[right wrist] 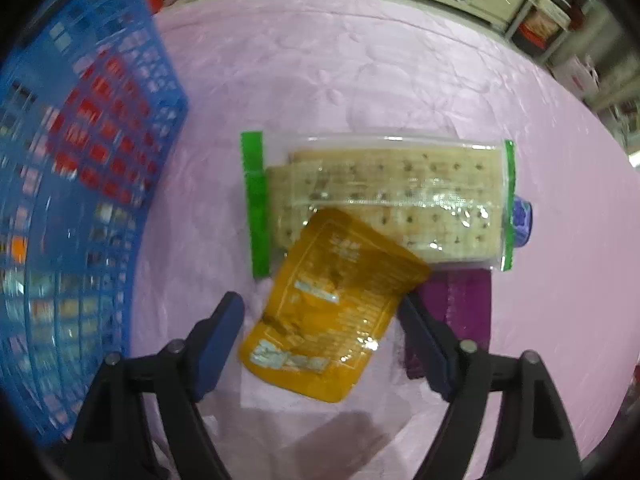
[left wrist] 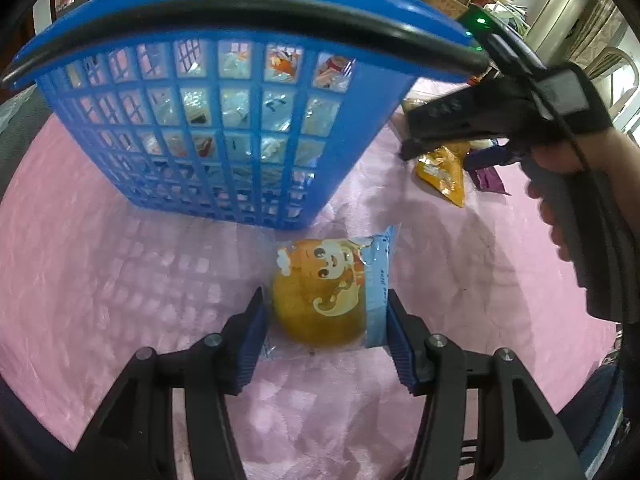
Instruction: Organize snacks
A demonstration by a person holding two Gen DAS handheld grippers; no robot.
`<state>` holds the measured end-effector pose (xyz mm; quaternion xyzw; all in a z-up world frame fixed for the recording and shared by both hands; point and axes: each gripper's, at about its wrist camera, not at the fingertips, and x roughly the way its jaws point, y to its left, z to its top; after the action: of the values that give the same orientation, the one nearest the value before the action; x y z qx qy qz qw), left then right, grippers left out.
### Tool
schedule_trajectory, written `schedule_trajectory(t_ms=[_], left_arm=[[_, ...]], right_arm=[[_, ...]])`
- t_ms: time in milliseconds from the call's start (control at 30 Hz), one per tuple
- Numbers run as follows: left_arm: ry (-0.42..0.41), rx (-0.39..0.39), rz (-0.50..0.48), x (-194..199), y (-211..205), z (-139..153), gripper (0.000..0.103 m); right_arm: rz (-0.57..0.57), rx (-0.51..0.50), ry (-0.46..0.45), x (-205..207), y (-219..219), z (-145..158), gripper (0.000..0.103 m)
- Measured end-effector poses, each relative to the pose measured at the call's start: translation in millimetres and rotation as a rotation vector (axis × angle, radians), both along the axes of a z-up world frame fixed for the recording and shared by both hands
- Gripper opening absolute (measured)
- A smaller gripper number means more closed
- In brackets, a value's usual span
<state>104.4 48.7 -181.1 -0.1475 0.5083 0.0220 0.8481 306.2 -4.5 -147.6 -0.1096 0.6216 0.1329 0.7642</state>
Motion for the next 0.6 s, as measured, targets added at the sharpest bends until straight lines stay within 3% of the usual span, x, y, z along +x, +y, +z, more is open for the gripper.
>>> schedule_trajectory(t_ms=[67, 133, 200, 233, 267, 600], left_arm=[[-0.001, -0.001, 0.006, -1, 1, 1, 0.053], [-0.002, -0.002, 0.009, -3, 3, 2, 0.053], [0.0, 0.005, 0.007, -4, 5, 4, 0.053], [0.001, 0.009, 0.006, -6, 4, 5, 0.053], [0.002, 0.012, 0.003, -7, 3, 6, 0.053], [-0.03, 0.043, -0.021, -14, -19, 26, 0.053]], right_arm=[[0.015, 0.006, -0.013, -7, -10, 3, 0.064], [0.041, 0.01, -0.032, -11, -20, 6, 0.042], [0.063, 0.035, -0.037, -14, -37, 2, 0.034], [0.076, 0.047, -0.041, -16, -42, 2, 0.02], [0.087, 0.067, -0.041, -20, -47, 4, 0.016], [0.173, 0.189, -0.051, -88, -63, 5, 0.014]])
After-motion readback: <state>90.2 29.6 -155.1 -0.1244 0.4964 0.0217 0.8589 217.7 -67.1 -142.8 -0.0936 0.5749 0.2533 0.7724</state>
